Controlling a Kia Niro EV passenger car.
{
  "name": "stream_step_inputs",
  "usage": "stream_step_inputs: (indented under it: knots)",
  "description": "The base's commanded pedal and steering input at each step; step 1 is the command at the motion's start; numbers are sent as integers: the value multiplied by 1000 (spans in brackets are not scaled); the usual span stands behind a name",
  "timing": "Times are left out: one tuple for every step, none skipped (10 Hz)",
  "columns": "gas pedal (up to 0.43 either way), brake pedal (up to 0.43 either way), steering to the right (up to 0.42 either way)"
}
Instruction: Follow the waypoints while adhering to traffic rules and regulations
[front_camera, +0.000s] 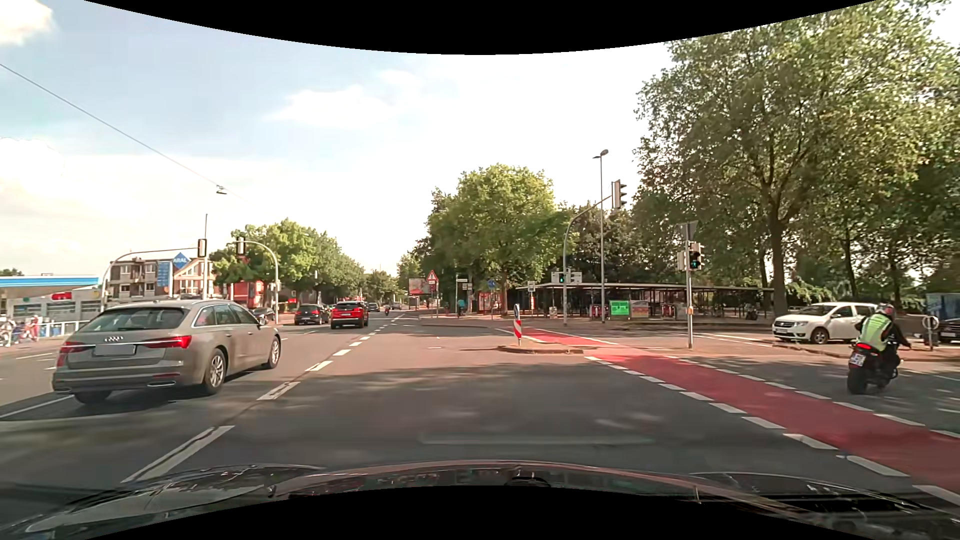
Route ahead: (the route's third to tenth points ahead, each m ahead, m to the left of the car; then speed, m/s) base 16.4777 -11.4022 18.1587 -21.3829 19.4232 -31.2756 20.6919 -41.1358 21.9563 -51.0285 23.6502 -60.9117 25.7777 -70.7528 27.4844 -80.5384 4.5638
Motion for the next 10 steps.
stream_step_inputs:
  knots:
    - [79,0,277]
    - [79,0,293]
    - [87,0,309]
    - [110,0,323]
    - [118,0,340]
    - [118,0,363]
    - [130,0,380]
    - [130,0,393]
    - [157,0,406]
    - [157,0,412]
